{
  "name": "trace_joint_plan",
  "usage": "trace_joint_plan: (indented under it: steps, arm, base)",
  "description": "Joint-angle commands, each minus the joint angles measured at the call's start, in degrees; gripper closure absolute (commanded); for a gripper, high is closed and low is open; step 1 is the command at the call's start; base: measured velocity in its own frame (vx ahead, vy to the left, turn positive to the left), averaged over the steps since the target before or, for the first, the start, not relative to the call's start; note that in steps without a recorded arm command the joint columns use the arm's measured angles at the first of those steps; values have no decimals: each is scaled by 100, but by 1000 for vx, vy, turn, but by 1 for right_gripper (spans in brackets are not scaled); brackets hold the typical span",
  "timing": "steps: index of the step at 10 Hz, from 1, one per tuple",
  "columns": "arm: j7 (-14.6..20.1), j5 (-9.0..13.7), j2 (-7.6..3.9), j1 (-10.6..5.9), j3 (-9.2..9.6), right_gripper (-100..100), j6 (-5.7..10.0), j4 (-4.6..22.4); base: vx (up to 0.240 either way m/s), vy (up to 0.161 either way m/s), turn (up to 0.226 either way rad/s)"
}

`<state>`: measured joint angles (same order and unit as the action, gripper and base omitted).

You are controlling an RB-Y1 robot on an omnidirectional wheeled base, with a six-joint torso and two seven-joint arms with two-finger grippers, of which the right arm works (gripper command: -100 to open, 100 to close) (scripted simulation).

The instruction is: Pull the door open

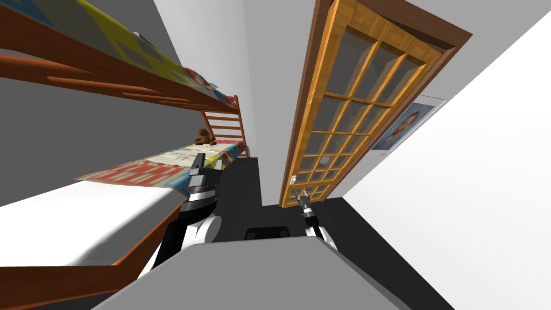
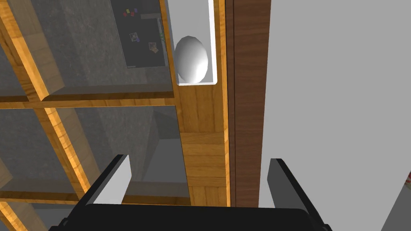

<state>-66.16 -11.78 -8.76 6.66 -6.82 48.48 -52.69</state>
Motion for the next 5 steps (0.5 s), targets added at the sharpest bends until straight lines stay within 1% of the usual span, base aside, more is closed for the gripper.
trace_joint_plan:
  steps: [1, 2, 3, 5]
  arm:
    - [-166, -32, -20, -90, -29, -100, 47, 238]
    - [-229, -47, -24, -115, -39, -100, 64, 320]
    - [-332, -70, -30, -156, -55, -100, 91, 456]
    - [-463, -100, -38, -208, -75, -100, 127, 629]
  base:
    - [87, -42, 98]
    - [69, -36, 37]
    - [78, -42, 67]
    - [72, -36, 68]
